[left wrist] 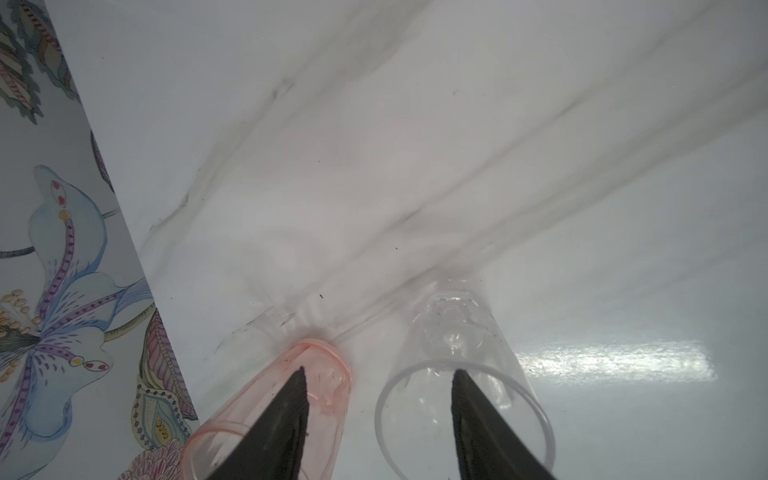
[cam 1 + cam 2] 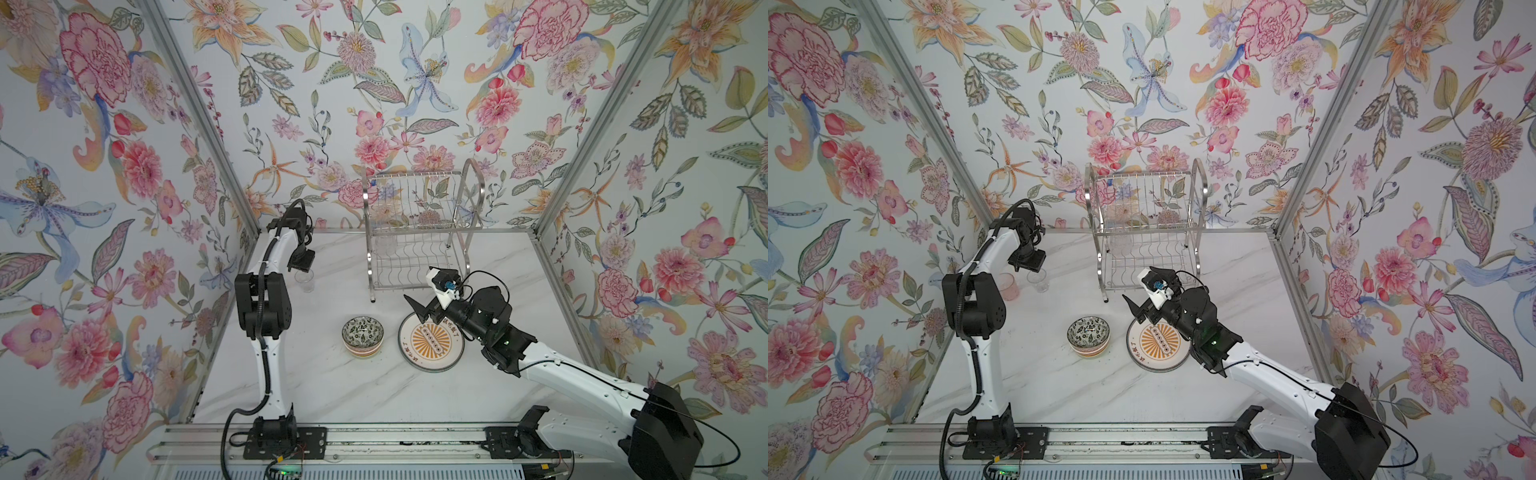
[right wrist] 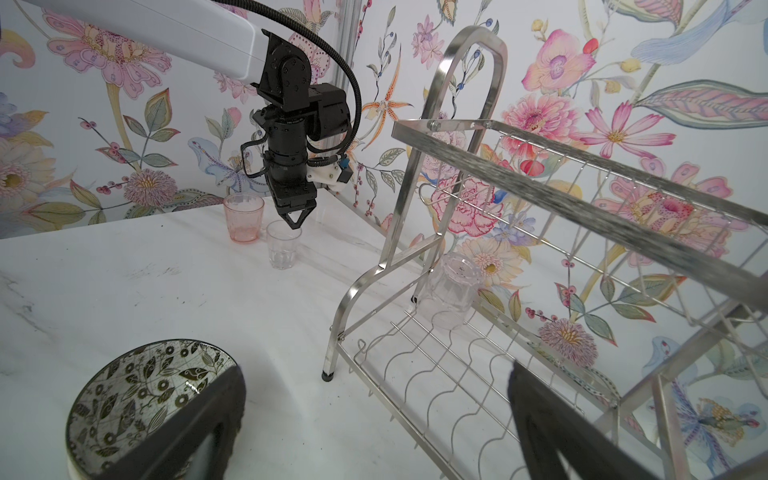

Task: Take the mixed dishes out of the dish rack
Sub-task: 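Lower the clear glass beside the pink glass and open the left gripper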

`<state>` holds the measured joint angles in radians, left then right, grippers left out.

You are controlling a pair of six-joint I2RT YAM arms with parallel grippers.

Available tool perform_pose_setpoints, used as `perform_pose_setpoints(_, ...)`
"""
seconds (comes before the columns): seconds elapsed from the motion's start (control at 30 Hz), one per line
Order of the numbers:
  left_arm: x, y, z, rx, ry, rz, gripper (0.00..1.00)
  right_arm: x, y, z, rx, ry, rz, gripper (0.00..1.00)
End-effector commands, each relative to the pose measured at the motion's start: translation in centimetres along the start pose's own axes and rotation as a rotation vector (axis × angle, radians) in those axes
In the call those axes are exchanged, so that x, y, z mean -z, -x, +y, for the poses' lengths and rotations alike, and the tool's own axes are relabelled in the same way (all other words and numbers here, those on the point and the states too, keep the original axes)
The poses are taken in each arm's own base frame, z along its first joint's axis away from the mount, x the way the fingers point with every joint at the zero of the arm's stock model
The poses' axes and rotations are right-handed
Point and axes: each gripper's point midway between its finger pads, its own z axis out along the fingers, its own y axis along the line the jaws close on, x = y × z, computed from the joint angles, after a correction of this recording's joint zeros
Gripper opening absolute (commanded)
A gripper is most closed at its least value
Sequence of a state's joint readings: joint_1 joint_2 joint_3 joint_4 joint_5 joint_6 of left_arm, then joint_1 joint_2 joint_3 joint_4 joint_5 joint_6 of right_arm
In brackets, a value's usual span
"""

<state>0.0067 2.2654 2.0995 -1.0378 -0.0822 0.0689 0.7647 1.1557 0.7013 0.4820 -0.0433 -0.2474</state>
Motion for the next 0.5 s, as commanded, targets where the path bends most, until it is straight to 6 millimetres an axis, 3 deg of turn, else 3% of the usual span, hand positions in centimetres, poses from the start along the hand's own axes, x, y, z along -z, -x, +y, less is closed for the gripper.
perform_pose_setpoints(0.0, 3.1, 0.8, 0.8, 0.028, 0.002, -0.043, 0.62, 0.2, 0.7, -0.1, 0.008, -0.010, -0.011, 0.99)
perform_pose_setpoints(0.27, 8.7, 2.4, 0.9, 0.047, 0.021, -0.165, 0.72, 0.0, 0.1, -0.2, 0.005, -0.018, -0.003, 0.99)
perform_pose_setpoints(0.47, 13.8, 3.7, -0.5, 0.042, -0.014, -0.301, 0.74, -0.5, -0.8, -0.3, 0.001, -0.024, 0.005, 0.99)
